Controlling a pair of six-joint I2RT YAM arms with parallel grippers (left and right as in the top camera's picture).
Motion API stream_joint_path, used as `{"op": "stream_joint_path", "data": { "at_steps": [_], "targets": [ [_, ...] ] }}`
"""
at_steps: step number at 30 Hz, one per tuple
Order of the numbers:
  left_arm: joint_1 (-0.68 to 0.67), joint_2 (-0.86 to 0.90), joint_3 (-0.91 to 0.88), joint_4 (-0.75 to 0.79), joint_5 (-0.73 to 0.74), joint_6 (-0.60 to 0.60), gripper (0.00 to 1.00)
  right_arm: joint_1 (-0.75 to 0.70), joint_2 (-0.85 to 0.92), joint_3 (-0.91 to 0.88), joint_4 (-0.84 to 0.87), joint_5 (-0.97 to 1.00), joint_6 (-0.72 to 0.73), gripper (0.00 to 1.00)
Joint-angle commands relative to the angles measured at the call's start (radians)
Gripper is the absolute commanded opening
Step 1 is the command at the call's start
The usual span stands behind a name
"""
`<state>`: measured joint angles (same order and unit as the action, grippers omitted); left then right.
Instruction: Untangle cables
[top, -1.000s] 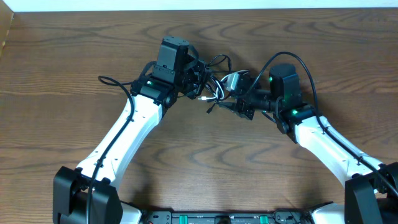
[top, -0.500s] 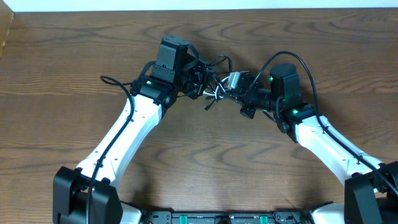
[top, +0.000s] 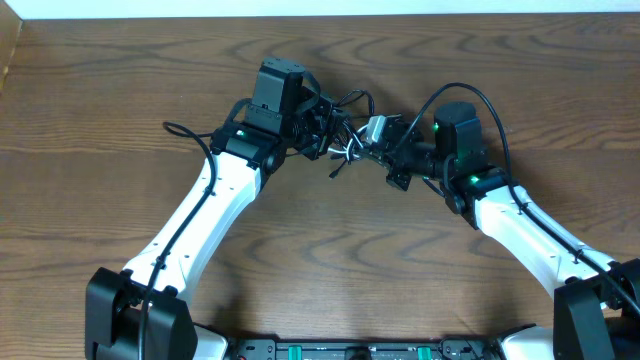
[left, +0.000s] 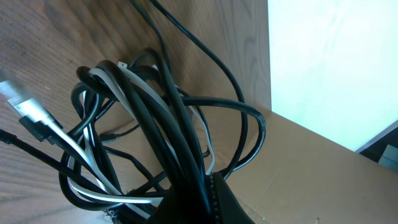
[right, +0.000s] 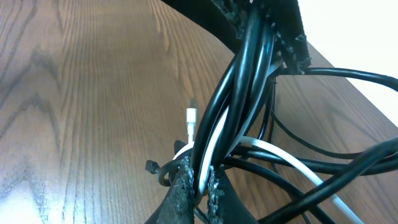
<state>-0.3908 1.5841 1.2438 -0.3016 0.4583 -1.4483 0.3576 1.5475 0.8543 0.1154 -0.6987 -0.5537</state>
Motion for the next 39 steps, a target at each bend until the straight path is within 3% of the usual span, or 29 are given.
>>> {"op": "stream_joint_path", "data": {
  "at_steps": [1,3,6,8,10,11,15,23,25,33,36,39],
  "targets": [
    [-0.014,-0.012,0.007,0.003,0.026,-0.019,0.08,0.010,0.009,0.001,0.010,-0.025,-0.001,0.01],
    [-0.014,-0.012,0.007,0.003,0.000,0.026,0.08,0.010,0.008,0.001,0.024,-0.026,0.013,0.01],
    [-0.014,-0.012,0.007,0.003,-0.003,0.031,0.26,0.010,0.008,0.001,0.048,-0.027,0.053,0.01],
    [-0.014,-0.012,0.007,0.003,-0.003,0.031,0.29,0.010,0.008,0.001,0.053,-0.042,0.056,0.01],
    [-0.014,-0.012,0.007,0.003,-0.002,0.031,0.28,0.010,0.009,0.001,0.053,-0.068,0.056,0.01],
    [-0.014,-0.012,0.007,0.003,-0.002,0.030,0.21,0.010,0.008,0.001,0.058,-0.083,0.056,0.01],
    [-0.015,-0.012,0.007,0.003,-0.001,0.029,0.08,0.011,0.009,0.001,0.060,-0.085,0.060,0.03],
    [-0.045,-0.012,0.007,0.005,-0.009,0.021,0.08,0.016,0.009,0.001,0.069,-0.097,0.068,0.23],
    [-0.049,-0.012,0.007,0.005,-0.014,0.017,0.08,0.018,0.009,0.001,0.073,-0.096,0.068,0.02],
    [-0.049,-0.012,0.007,0.005,-0.027,0.018,0.08,0.016,0.009,0.001,0.072,-0.093,0.067,0.01],
    [-0.048,-0.012,0.007,0.004,-0.043,0.019,0.17,0.013,0.009,0.001,0.072,-0.075,0.068,0.01],
    [-0.048,-0.012,0.007,0.003,-0.095,0.060,0.38,0.002,0.009,0.001,0.072,-0.070,0.072,0.01]
  ]
}}
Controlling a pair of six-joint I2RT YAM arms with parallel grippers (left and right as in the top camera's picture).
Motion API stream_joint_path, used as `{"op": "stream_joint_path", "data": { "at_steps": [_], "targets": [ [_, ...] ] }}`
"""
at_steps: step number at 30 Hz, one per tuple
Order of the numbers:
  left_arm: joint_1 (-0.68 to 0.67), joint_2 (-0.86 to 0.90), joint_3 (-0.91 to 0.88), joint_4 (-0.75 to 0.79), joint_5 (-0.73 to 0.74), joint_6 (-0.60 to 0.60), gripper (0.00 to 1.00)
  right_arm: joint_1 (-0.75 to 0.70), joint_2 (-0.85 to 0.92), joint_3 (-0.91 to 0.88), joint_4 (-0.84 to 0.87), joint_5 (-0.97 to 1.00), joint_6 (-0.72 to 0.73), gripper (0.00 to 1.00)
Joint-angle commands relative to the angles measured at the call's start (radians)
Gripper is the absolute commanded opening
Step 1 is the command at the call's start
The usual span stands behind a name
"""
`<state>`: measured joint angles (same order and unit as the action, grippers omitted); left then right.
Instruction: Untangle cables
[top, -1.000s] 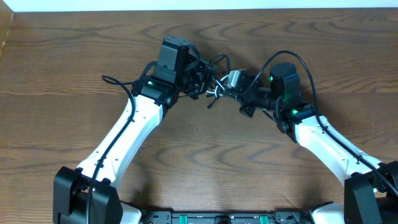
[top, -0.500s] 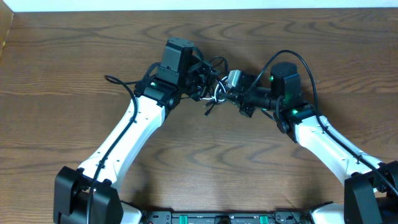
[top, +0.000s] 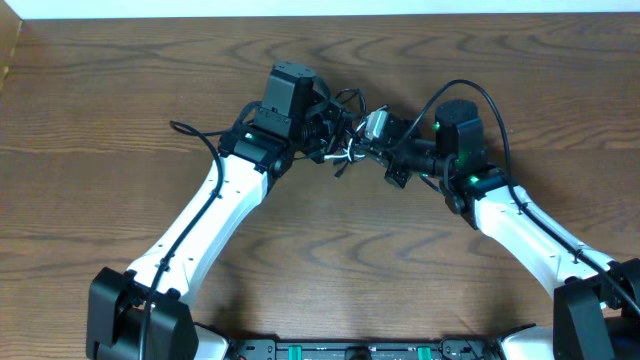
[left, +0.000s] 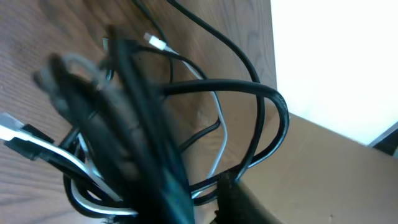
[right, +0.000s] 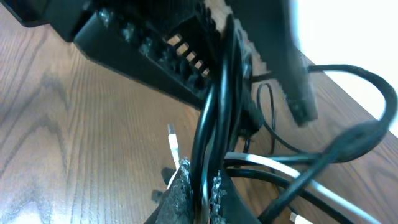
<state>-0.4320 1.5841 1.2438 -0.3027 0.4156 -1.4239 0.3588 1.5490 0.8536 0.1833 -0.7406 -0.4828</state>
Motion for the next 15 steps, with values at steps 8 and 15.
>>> {"op": "stream_joint_path", "data": {
  "at_steps": [8,15],
  "targets": [
    [0.001,-0.012,0.007,-0.074,-0.278,0.187,0.73,-0.093,0.007,0.002,0.003,-0.118,0.042,0.01],
    [0.039,-0.012,0.007,-0.143,-0.278,0.205,0.73,-0.198,0.007,0.002,0.017,-0.251,0.090,0.01]
  ]
}}
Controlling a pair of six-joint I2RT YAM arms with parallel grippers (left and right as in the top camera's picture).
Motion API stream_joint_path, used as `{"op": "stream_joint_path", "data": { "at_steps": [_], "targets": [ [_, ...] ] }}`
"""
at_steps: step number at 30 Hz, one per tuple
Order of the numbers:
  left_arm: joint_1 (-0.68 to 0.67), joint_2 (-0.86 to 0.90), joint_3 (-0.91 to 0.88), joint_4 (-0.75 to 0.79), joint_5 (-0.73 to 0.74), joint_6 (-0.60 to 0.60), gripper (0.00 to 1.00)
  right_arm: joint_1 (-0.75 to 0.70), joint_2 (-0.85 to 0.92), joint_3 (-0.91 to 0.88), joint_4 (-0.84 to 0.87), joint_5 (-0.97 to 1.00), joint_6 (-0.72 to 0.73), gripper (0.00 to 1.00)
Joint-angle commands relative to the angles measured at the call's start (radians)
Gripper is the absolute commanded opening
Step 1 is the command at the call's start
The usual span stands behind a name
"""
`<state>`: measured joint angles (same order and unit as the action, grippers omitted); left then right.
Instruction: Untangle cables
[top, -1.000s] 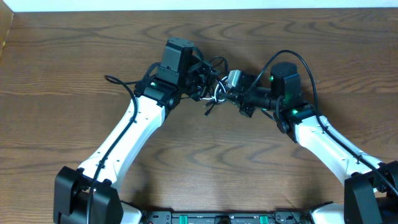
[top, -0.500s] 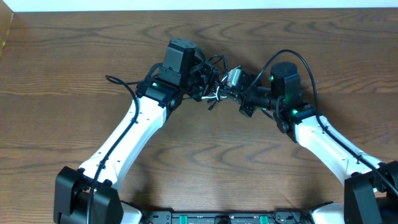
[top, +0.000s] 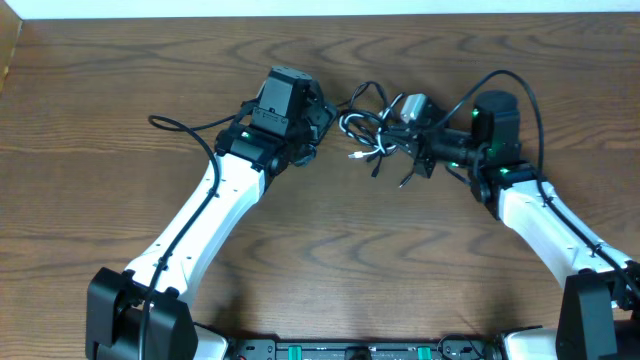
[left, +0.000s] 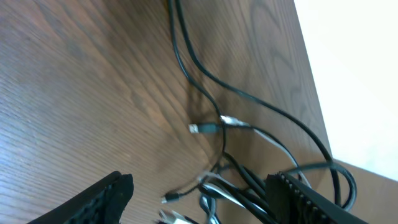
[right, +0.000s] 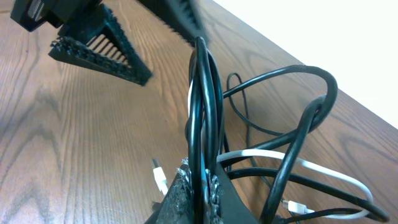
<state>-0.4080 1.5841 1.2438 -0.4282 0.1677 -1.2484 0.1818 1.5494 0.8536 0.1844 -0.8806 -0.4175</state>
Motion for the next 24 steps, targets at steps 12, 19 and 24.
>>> {"op": "stream_joint_path", "data": {
  "at_steps": [12,19,24],
  "targets": [
    [0.022,-0.012,0.007,-0.028,0.056,-0.046,0.79,-0.033,0.006,0.002,0.148,-0.212,0.067,0.01],
    [0.053,-0.012,0.007,-0.028,0.161,-0.112,0.79,-0.033,0.006,0.002,0.212,-0.222,0.089,0.01],
    [0.071,-0.012,0.007,-0.050,0.165,-0.061,0.78,-0.040,0.006,0.002,0.217,-0.220,0.091,0.01]
  ]
}}
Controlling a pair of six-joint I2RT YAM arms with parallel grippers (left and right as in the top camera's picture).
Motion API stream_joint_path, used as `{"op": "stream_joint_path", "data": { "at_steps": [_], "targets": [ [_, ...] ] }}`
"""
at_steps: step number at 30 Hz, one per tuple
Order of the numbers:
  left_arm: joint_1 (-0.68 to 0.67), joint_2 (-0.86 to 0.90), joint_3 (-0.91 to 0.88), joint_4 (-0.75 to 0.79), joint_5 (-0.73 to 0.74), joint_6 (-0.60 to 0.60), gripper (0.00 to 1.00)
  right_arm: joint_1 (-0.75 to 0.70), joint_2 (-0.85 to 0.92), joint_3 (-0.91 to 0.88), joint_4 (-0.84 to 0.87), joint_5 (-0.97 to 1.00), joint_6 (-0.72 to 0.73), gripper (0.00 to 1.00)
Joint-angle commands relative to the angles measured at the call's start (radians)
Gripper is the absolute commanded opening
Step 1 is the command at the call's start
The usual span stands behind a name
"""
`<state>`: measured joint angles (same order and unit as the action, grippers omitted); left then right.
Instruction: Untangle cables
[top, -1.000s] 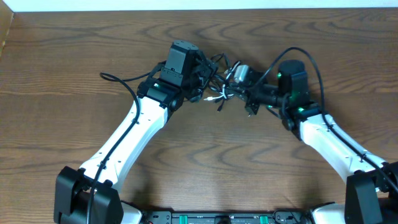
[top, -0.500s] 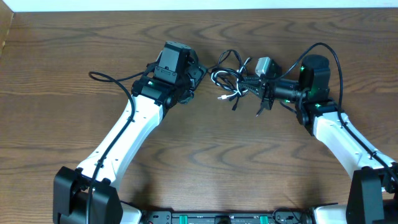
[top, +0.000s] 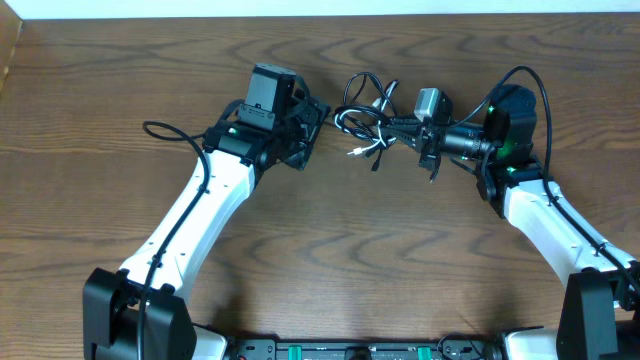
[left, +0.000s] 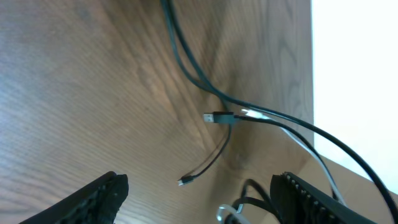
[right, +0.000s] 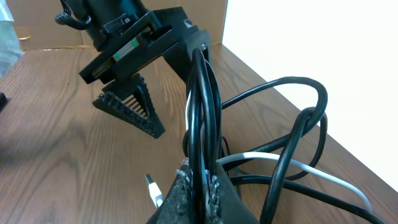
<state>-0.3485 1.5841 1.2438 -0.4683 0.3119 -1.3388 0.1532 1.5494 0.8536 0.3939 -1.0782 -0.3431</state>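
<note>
A tangled bundle of black and white cables (top: 365, 117) hangs between the two arms at the back of the table. My right gripper (top: 402, 126) is shut on several black strands (right: 202, 124) of it, and a white cable (right: 280, 163) and a white USB plug (right: 155, 190) trail below. My left gripper (top: 308, 135) stands open just left of the bundle, holding nothing. In the left wrist view the left gripper (left: 200, 186) has only loose cable ends (left: 217, 117) on the wood ahead of it.
The wooden table's far edge (top: 320, 16) runs close behind the bundle, with a white wall beyond. A cardboard box (right: 37, 31) stands past the table's left end. The left arm's own black lead (top: 170, 135) loops out to the left.
The right arm has drawn back a little to the right, still shut on the bundle. The left gripper, still open, has shifted slightly left and away from the cables.
First both grippers were shut on the bundle, close together at mid-table, and they were still so at the second moment. Then the left gripper stood open and free of it while the right held it further right. Now the gap is wider.
</note>
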Motion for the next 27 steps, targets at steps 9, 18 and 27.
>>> {"op": "stream_joint_path", "data": {
  "at_steps": [9,18,27],
  "targets": [
    [0.011,-0.012,0.007,0.017,0.012,0.714,0.67,-0.037,0.006,0.002,0.018,0.025,0.114,0.01],
    [0.011,-0.012,0.007,0.065,0.319,1.254,0.70,-0.042,0.006,0.002,0.023,0.024,0.130,0.01],
    [0.011,-0.012,0.007,0.063,0.482,1.527,0.72,-0.079,0.006,0.002,0.077,-0.167,0.130,0.01]
  ]
}}
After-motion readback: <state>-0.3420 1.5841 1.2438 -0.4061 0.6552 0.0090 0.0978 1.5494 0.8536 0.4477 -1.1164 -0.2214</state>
